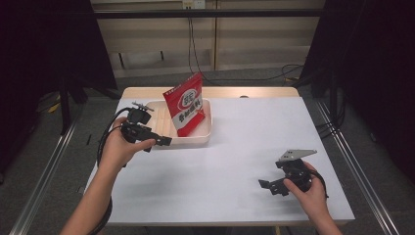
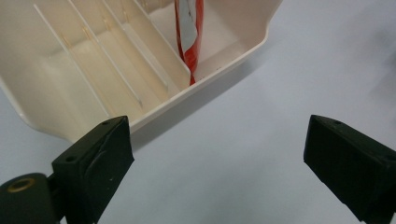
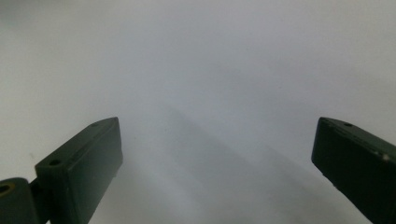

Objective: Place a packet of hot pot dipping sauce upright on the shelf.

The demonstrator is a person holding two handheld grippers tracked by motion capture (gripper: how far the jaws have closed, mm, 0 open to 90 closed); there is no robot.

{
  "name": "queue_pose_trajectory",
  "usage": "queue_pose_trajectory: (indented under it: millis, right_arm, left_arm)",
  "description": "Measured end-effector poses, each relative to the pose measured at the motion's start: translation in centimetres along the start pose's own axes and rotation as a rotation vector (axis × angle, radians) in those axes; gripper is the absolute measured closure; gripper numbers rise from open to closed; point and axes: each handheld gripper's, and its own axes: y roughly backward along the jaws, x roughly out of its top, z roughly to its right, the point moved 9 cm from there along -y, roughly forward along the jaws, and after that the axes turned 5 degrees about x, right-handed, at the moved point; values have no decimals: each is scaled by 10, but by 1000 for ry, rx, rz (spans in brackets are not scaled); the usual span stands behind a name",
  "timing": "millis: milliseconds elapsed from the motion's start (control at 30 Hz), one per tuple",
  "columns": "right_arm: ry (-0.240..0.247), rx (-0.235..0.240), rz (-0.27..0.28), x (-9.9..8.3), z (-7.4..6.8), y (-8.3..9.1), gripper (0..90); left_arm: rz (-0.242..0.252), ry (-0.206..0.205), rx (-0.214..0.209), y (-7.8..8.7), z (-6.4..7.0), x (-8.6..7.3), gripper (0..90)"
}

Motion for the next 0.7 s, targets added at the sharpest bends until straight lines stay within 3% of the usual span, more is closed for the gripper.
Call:
queue_pose_trajectory:
  millis: [67, 100, 133, 233, 433, 533, 567, 700]
  right_arm:
    - [0, 1, 1, 0, 0, 0, 19]
    - [1, 5, 1, 0, 0, 0, 19]
    - [1, 1, 2, 0, 0, 0, 19]
    - [4, -1, 1, 0, 0, 0, 19]
    - [6, -1, -5, -1, -1, -1, 19]
    - [9, 1, -6, -1, -1, -1, 19]
    - [5, 1, -5, -1, -2, -1, 19]
    - [9, 0, -8, -1, -1, -1, 19]
  left_arm:
    - [2, -3, 4, -2, -1, -3, 77]
    - [15, 15, 4, -3, 0, -4, 77]
    - [12, -4, 8, -3, -1, -6, 78]
    - [29, 14, 3, -5, 1, -9, 77]
    - [24, 2, -9, -10, 3, -19, 76]
    - [40, 26, -11, -15, 4, -23, 75]
    - [31, 8, -5, -16, 3, -26, 75]
    - [48, 28, -7, -19, 3, -27, 74]
